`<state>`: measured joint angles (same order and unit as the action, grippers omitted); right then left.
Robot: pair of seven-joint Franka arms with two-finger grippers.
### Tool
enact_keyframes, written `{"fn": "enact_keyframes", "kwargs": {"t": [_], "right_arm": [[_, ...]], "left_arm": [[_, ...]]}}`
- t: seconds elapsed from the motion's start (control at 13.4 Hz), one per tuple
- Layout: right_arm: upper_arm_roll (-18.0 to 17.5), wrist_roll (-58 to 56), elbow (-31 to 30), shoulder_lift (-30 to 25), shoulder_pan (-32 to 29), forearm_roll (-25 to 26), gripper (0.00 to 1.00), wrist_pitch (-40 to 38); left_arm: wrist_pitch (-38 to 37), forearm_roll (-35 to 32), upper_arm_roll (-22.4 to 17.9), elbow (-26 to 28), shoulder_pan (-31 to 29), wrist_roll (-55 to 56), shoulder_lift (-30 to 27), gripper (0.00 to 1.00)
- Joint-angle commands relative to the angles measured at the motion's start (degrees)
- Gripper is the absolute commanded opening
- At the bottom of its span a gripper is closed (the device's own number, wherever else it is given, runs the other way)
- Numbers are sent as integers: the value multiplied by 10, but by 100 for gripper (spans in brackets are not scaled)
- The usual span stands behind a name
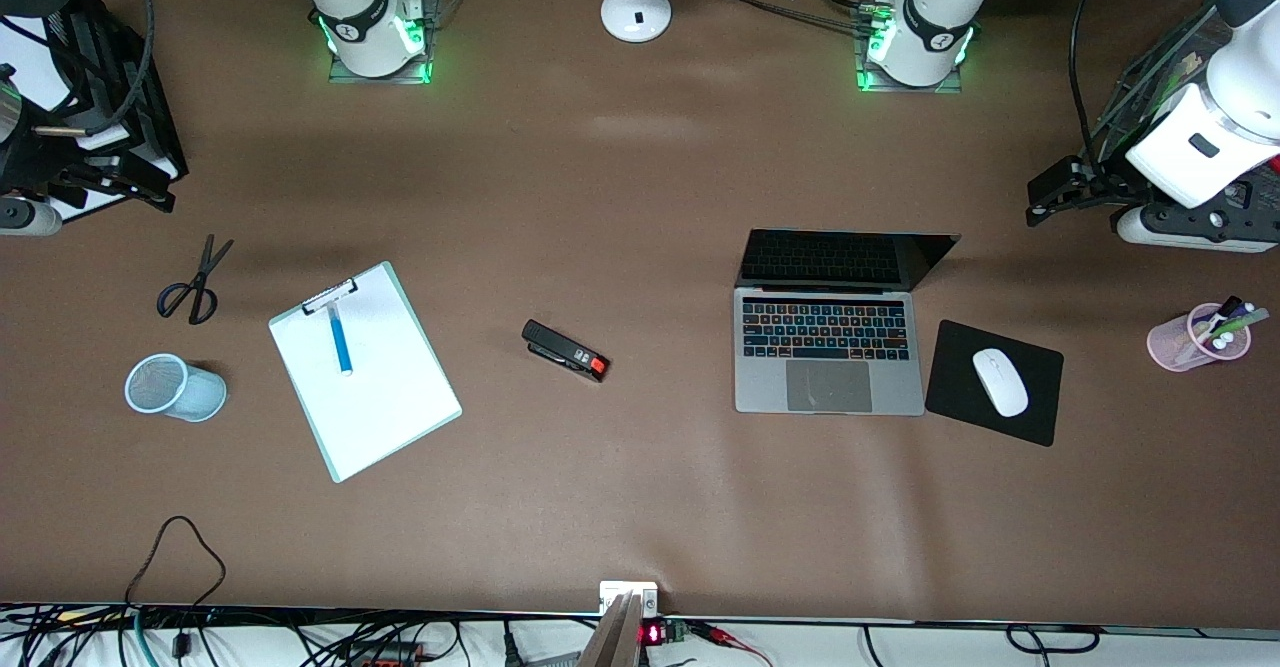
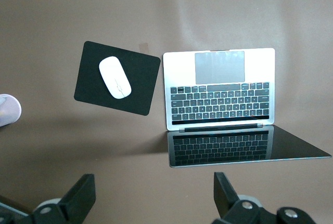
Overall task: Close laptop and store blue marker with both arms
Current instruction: 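Move the right gripper toward the blue marker on the clipboard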
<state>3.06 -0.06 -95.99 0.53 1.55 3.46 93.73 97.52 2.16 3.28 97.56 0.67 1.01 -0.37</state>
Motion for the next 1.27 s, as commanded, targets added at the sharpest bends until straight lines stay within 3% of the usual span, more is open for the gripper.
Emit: {"fn": "enact_keyframes", "kwargs": {"t": [0.0,0.3,0.89,1.19], "right_arm": [[-3,5,8,6,-2,-3,100,-5],[-2,7,10,26,-5,-16,100,-3],[-2,8,13,128,-8,-28,100,34],[-2,-2,49,128,-7,-50,100,22]], "left_arm": [[-8,-6,1,-17,1,-9,7,100],[-9,-6,1,-16,1,-10,7,100],[-9,-5,1,-16,0,-12,7,100],[-10,-3,1,-15,-4,-6,17,100]]}}
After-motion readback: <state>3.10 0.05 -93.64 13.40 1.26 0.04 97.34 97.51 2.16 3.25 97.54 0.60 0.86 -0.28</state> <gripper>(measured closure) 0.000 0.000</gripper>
